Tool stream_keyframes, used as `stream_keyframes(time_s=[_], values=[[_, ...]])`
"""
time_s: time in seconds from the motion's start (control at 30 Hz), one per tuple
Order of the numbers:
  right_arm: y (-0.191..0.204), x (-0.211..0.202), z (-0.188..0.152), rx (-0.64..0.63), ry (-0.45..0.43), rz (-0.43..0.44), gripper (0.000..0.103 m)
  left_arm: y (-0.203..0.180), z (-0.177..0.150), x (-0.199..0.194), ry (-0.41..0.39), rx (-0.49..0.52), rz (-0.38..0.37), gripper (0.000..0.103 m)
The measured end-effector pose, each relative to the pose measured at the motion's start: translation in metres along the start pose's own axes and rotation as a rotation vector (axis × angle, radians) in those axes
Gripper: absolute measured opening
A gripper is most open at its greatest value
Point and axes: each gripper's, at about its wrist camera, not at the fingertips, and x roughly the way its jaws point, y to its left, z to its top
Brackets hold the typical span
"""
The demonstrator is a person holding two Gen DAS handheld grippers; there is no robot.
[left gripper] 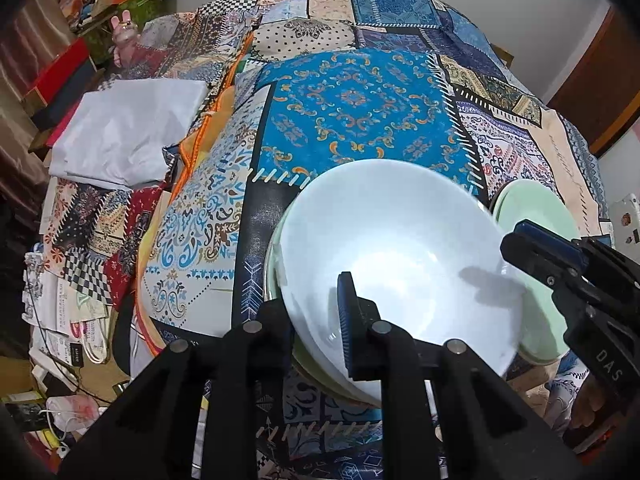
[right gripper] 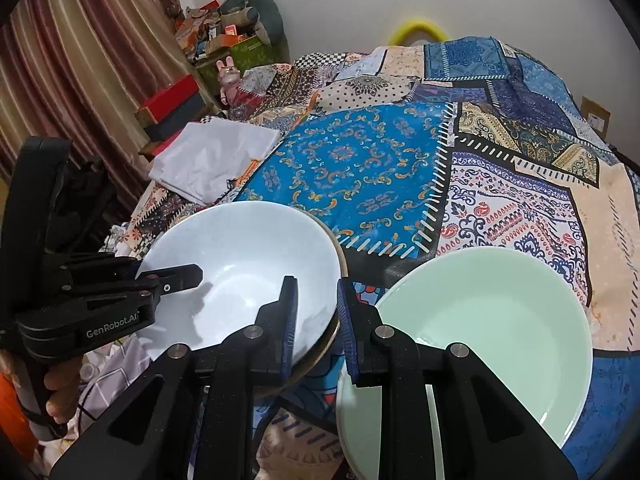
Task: Organize plates and bowls
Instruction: 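Lower the white bowl into the mint green bowl with both grippers, then lift the bowl stack and set it onto the mint green plate with both grippers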
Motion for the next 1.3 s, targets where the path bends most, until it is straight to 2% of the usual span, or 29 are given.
stream_keyframes(time_s=[0.17, 0.23, 0.3, 0.43, 0.5, 0.6, 0.77, 1.03, 1.2, 1.3], values=[[-0.002, -0.005, -0.001, -0.002, -0.010, 0.002, 0.027, -0.006, 0.002, -0.008, -0.019, 0.022, 0.026, 0.029], [-0.003, -0.007, -0.003, -0.002, -0.013, -0.003, 0.033, -0.007, 0.002, -0.011, -0.029, 0.032, 0.051, 0.031], [-0.004, -0.008, -0.004, 0.002, -0.013, -0.004, 0.039, -0.007, 0.002, -0.016, -0.055, 0.040, 0.073, 0.038], [-0.007, -0.008, -0.006, 0.009, -0.009, -0.004, 0.041, -0.004, 0.001, -0.030, -0.100, 0.049, 0.038, 0.047], [-0.007, -0.007, -0.006, 0.012, -0.003, 0.000, 0.041, 0.000, 0.000, -0.031, -0.104, 0.045, 0.039, 0.048], [-0.007, -0.002, -0.007, 0.008, 0.012, 0.002, 0.042, 0.008, -0.004, -0.025, -0.079, 0.027, 0.041, 0.048], [-0.006, 0.008, -0.009, 0.014, 0.039, 0.014, 0.042, 0.027, -0.012, -0.005, 0.000, -0.031, -0.019, 0.048], [0.000, 0.022, -0.010, 0.000, 0.072, 0.036, 0.042, 0.034, -0.021, 0.008, 0.025, -0.042, -0.078, 0.049], [0.002, 0.032, -0.012, 0.002, 0.102, 0.060, 0.042, 0.038, -0.025, 0.022, 0.041, -0.047, -0.097, 0.059], [0.004, 0.040, -0.014, 0.004, 0.123, 0.069, 0.042, 0.042, -0.026, 0.033, 0.066, -0.070, -0.134, 0.060]])
